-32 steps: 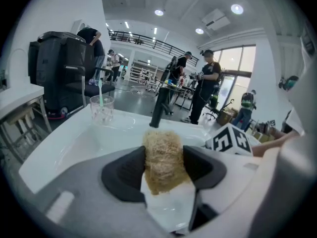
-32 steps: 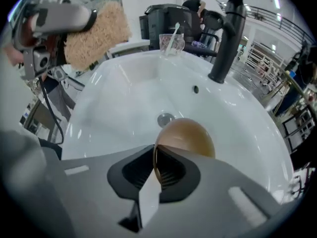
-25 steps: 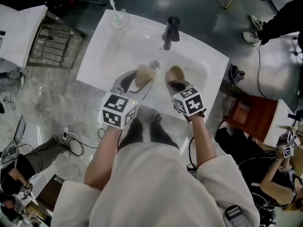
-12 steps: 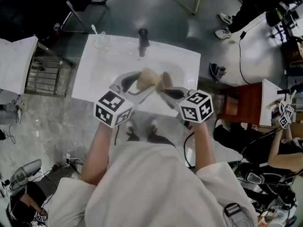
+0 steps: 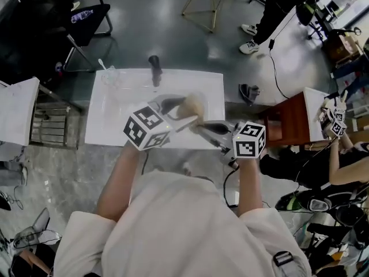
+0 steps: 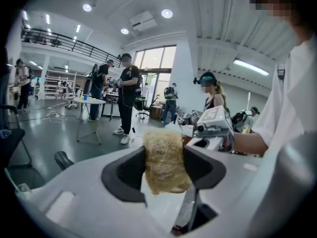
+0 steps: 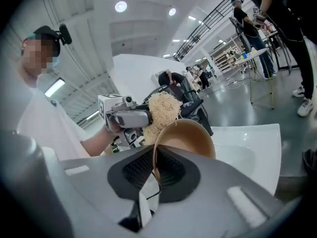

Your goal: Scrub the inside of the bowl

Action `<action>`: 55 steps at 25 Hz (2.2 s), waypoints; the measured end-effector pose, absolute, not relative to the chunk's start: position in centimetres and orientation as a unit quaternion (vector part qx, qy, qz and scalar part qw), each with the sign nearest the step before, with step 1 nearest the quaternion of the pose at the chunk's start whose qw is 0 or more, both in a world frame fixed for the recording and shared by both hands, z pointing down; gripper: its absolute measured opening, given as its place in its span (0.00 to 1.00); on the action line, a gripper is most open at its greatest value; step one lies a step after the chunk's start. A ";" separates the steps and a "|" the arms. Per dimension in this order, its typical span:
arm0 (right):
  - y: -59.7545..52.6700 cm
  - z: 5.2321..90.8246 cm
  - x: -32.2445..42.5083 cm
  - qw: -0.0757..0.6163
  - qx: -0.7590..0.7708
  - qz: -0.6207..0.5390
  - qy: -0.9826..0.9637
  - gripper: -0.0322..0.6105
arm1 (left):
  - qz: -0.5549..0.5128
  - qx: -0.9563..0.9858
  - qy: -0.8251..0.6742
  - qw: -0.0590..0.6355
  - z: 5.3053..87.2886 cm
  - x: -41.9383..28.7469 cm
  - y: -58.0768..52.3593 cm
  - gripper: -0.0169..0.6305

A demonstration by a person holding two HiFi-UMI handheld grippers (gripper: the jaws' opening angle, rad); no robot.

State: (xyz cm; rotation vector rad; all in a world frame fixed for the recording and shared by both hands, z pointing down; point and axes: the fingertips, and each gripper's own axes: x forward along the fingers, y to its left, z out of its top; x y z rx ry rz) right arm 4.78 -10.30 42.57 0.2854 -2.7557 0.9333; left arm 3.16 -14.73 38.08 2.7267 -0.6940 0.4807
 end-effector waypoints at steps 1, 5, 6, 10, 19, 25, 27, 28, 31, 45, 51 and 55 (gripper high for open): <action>-10.1 42.3 5.1 0.102 0.100 0.318 -0.937 0.08 | 0.169 0.948 -0.232 0.141 37.8 3.5 -14.8 0.39; -9.4 41.9 7.1 0.086 0.121 0.319 -0.936 0.08 | 0.198 0.948 -0.219 0.116 37.8 5.1 -15.6 0.39; -9.1 41.8 7.8 0.081 0.122 0.321 -0.936 0.08 | 0.213 0.946 -0.222 0.106 38.2 5.5 -16.1 0.39; -8.5 40.2 8.8 0.033 0.115 0.334 -0.935 0.08 | 0.249 0.942 -0.204 0.091 39.9 5.8 -17.2 0.39; -9.5 36.2 9.7 -0.105 0.077 0.381 -0.915 0.08 | 0.197 0.951 -0.179 0.158 41.7 4.0 -16.1 0.39; -10.9 34.6 9.4 -0.167 0.056 0.394 -0.902 0.08 | 0.191 0.948 -0.185 0.176 42.5 2.6 -14.6 0.39; -12.0 34.2 9.4 -0.180 0.067 0.396 -0.898 0.08 | 0.197 0.948 -0.180 0.175 42.8 2.8 -13.7 0.39; -12.5 34.2 9.3 -0.182 0.077 0.394 -0.897 0.08 | 0.197 0.949 -0.176 0.175 42.7 3.1 -13.2 0.39; -13.8 34.5 9.0 -0.160 0.109 0.381 -0.904 0.08 | 0.187 0.951 -0.172 0.177 42.3 4.1 -12.0 0.39; -14.0 38.4 7.4 -0.070 0.151 0.387 -0.907 0.08 | 0.152 0.960 -0.198 0.128 36.9 3.8 -11.6 0.38; -13.2 38.2 8.7 -0.082 0.133 0.394 -0.906 0.08 | 0.155 0.962 -0.191 0.116 36.5 4.4 -11.9 0.38; -11.6 38.5 8.9 -0.066 0.105 0.390 -0.913 0.08 | 0.143 0.964 -0.192 0.119 36.0 4.8 -12.7 0.38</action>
